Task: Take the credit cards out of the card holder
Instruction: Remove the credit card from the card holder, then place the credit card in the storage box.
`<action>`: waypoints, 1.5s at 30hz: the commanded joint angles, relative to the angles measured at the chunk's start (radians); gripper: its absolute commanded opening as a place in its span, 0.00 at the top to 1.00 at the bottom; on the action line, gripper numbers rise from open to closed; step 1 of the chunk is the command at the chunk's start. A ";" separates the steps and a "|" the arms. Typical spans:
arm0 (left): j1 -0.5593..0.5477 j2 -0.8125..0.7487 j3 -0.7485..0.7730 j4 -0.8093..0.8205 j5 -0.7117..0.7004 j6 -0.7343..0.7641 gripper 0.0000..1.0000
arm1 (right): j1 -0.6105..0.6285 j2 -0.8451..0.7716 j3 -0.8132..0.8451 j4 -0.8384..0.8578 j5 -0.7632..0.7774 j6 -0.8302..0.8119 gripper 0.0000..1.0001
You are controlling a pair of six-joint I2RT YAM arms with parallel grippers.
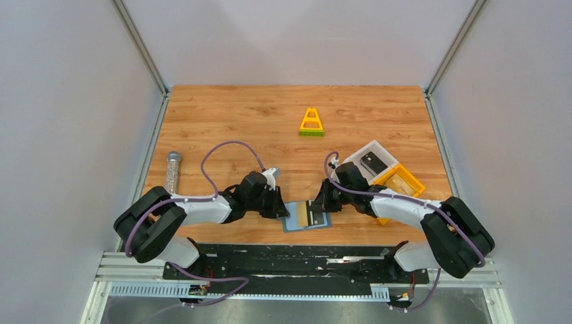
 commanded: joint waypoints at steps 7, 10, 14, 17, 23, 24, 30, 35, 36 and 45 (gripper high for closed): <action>-0.004 -0.106 0.130 -0.212 0.014 0.015 0.58 | -0.007 -0.189 0.086 -0.219 0.091 -0.137 1.00; -0.004 -0.149 0.161 -0.225 0.042 0.011 0.53 | -0.008 -0.237 0.111 -0.270 0.154 -0.127 1.00; -0.005 -0.208 0.167 -0.200 0.010 0.065 0.50 | -0.013 -0.255 0.194 -0.377 0.166 0.000 1.00; -0.006 -0.226 0.178 -0.187 0.001 0.134 0.51 | -0.015 -0.258 0.255 -0.459 0.191 0.172 1.00; -0.084 -0.274 0.162 -0.112 -0.024 0.381 0.53 | -0.016 -0.271 0.318 -0.562 0.187 0.434 1.00; -0.109 -0.293 0.154 -0.102 -0.046 0.403 0.52 | -0.015 -0.269 0.326 -0.580 0.188 0.476 1.00; -0.148 -0.371 0.113 -0.066 -0.102 0.498 0.48 | -0.018 -0.187 0.435 -0.788 0.164 0.659 1.00; -0.157 -0.427 0.071 -0.029 -0.114 0.550 0.46 | -0.019 -0.149 0.437 -0.803 0.107 0.736 1.00; -0.159 -0.430 0.067 -0.032 -0.114 0.555 0.46 | -0.019 -0.149 0.427 -0.798 0.106 0.754 1.00; -0.178 -0.455 0.060 -0.046 -0.116 0.598 0.44 | -0.019 -0.159 0.406 -0.784 0.113 0.784 1.00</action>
